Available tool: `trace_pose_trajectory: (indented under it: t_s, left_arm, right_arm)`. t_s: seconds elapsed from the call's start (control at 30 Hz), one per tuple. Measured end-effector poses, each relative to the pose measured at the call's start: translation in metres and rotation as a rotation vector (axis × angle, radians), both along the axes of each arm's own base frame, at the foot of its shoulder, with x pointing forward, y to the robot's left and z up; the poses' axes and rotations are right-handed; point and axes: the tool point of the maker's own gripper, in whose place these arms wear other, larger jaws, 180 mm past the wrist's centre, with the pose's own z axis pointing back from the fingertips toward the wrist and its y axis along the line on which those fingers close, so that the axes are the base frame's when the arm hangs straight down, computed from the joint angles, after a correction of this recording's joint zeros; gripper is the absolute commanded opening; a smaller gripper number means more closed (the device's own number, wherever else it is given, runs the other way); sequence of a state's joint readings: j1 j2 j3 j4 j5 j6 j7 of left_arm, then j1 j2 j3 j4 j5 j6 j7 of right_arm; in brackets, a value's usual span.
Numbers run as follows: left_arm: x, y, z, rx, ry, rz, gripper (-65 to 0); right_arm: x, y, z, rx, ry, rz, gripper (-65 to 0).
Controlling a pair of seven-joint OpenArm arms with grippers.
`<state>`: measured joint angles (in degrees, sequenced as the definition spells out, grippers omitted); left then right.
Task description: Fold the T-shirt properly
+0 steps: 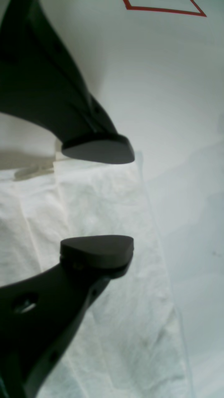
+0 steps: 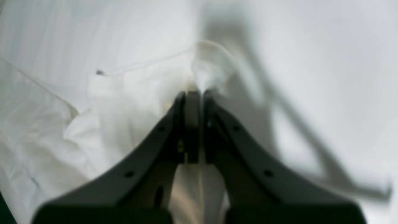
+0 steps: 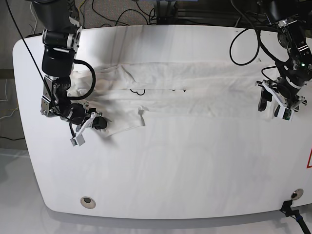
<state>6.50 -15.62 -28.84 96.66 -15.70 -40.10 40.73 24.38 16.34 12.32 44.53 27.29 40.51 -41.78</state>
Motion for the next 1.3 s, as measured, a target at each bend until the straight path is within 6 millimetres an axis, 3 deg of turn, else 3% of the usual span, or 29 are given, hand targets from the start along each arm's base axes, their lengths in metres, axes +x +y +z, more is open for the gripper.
trace_pose_trajectory:
  t_s: [0.17, 0.4, 0.57, 0.7, 0.87, 1.1, 1.3]
  left_arm:
    - [-0.002, 0.003, -0.012, -0.02, 0.033, 0.014, -30.5]
    - [-0.003, 0.004, -0.017, -0.03, 0.044, 0.02, -30.5]
    - [-0.003, 0.004, -0.019, -0.031, 0.049, 0.022, -30.5]
    - [-0.003, 0.005, -0.019, -0.031, 0.05, 0.023, -30.5]
    - [-0.003, 0.004, -0.019, -0.031, 0.048, 0.022, -30.5]
    - [-0.002, 0.005, -0.018, -0.03, 0.047, 0.022, -30.5]
    - [-0.002, 0.005, -0.018, -0.03, 0.047, 0.022, -30.5]
  right_arm:
    - [-0.017, -0.002, 0.007, -0.126, 0.07, 0.11, -65.0]
    - [-0.017, 0.009, 0.054, -0.06, 0.017, 0.171, -65.0]
    - [-0.057, -0.011, 0.052, -0.068, 0.092, 0.162, -65.0]
    - [-0.067, 0.003, 0.074, 0.033, 0.024, 0.155, -65.0]
    - [-0.11, 0.005, 0.053, 0.004, 0.114, 0.175, -65.0]
    - [-0.14, 0.022, 0.066, 0.028, 0.066, 0.228, -65.0]
    - [-0.164, 0.024, 0.053, 0.053, 0.123, 0.227, -65.0]
